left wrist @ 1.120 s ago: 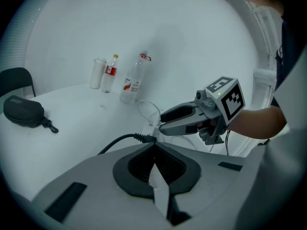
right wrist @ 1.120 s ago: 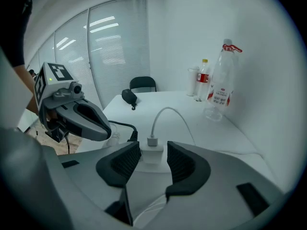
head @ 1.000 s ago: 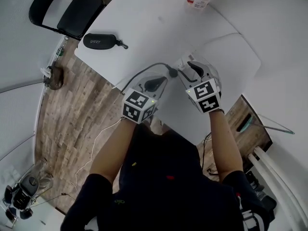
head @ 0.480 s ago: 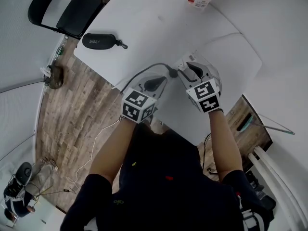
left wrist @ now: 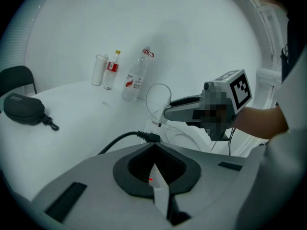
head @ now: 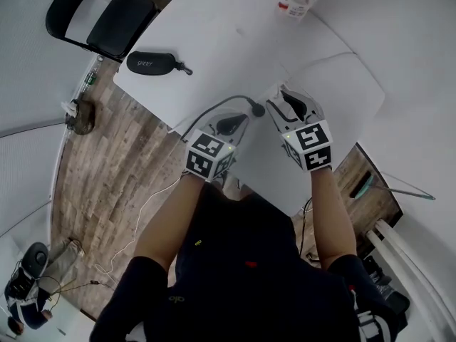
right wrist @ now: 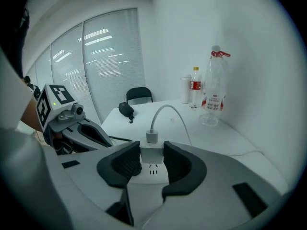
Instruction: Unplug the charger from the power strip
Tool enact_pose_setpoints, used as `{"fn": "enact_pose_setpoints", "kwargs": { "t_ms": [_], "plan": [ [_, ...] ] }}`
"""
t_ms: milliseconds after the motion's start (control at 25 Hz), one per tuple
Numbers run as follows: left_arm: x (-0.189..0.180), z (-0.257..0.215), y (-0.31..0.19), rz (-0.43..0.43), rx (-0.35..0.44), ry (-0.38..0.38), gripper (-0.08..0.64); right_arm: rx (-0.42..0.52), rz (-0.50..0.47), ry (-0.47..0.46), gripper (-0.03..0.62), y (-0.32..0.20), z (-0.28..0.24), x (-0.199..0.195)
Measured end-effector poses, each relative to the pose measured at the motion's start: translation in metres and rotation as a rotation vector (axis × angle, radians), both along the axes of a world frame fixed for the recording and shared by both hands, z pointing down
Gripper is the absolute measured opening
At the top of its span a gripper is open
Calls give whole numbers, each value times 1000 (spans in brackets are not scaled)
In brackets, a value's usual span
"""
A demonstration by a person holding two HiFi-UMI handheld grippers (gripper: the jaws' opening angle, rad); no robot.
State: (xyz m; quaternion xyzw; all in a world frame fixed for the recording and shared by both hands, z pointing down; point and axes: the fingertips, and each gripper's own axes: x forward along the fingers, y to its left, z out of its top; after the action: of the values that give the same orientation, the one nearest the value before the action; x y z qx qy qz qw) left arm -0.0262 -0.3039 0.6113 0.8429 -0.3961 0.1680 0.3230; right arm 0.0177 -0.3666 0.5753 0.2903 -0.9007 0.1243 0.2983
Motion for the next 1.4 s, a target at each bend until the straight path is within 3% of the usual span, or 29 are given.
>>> {"fn": "enact_pose_setpoints", "kwargs": {
  "t_ms": [480,720,1120,1400],
  "plan": [
    [-40,-120,8,-72,234,30,20,100,258,-331,163,13,-126,47],
    [-63,-169,23,-112,352,16,20,182,351,-369,163,31,-163,74],
    [-82,-249,42,-127,500,58,20,313,403,-524,163,71,-253,98],
    [-81,-306,49,-128,622,79,20,394,401,-563,163,96,-291,104]
  ]
}}
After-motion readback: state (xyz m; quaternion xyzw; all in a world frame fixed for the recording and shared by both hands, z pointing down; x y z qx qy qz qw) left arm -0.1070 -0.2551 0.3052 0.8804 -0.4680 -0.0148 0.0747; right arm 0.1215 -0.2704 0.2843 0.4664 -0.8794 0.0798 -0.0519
